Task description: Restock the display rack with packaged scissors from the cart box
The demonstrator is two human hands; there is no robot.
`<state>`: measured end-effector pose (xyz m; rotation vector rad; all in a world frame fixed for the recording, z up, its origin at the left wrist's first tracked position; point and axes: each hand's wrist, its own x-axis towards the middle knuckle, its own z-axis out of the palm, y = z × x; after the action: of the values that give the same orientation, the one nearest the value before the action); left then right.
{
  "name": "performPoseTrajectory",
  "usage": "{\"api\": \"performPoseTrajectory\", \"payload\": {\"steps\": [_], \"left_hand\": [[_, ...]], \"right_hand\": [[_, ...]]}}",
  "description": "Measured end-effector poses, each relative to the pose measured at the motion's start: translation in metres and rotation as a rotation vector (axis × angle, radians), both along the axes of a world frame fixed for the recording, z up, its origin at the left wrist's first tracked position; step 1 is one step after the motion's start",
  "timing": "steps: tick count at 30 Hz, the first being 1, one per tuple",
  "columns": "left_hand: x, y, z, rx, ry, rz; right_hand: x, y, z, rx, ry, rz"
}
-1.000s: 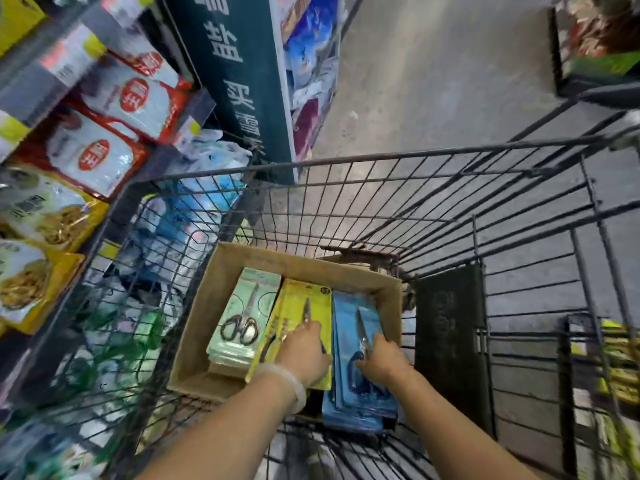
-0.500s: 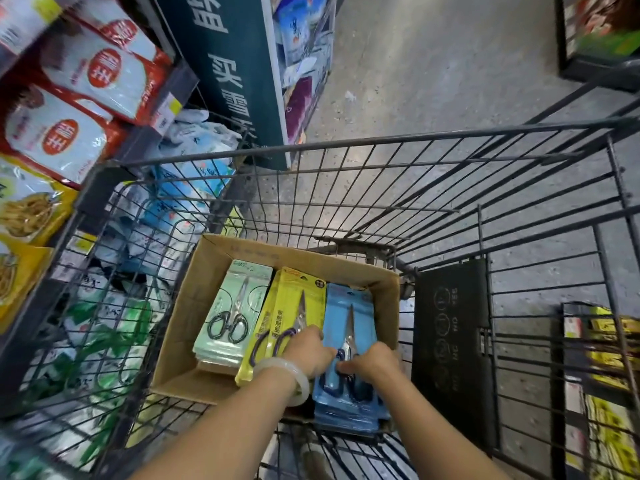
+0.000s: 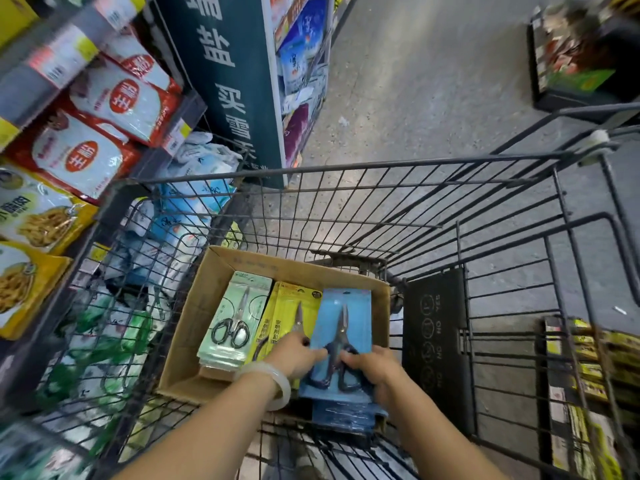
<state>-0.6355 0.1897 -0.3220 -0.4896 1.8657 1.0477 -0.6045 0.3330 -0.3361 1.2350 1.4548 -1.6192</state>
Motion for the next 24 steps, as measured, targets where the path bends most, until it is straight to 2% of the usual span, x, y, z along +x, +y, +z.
{"api": "performPoseTrajectory", "payload": {"steps": [3,6,12,14,15,17,18,20,24], "left_hand": [[-0.001,-0.009,0.015,0.108,-0.036,0.155],[-0.004,-0.020,0.027,0.201,-0.032,0.332],[-0.009,-0.044,0.032,0.277,0.035,0.442],[-0.008,-0.049,0.026,0.238,0.099,0.441],[-0.007,-0.052,0.020,0.216,0.131,0.427],[-0.004,-0.056,0.014,0.177,0.181,0.400],[-0.002,-0.058,0.011,0.162,0.201,0.402],[0.003,-0.061,0.005,0.141,0.218,0.425],[0.005,-0.066,-0.005,0.152,0.234,0.419]], "right_hand": [[0.006,-0.012,0.013,-0.103,0.105,-0.043],[0.005,-0.025,0.023,-0.124,0.253,0.044],[-0.011,-0.031,0.037,-0.165,0.398,0.201],[-0.018,-0.019,0.027,-0.050,0.359,0.193],[-0.021,-0.011,0.019,0.079,0.320,0.211],[-0.020,0.007,0.002,0.376,0.222,0.397],[-0.018,0.013,-0.005,0.462,0.155,0.532],[-0.013,0.017,-0.022,0.526,0.024,0.758],[-0.009,0.008,-0.049,0.512,-0.081,0.897]]}}
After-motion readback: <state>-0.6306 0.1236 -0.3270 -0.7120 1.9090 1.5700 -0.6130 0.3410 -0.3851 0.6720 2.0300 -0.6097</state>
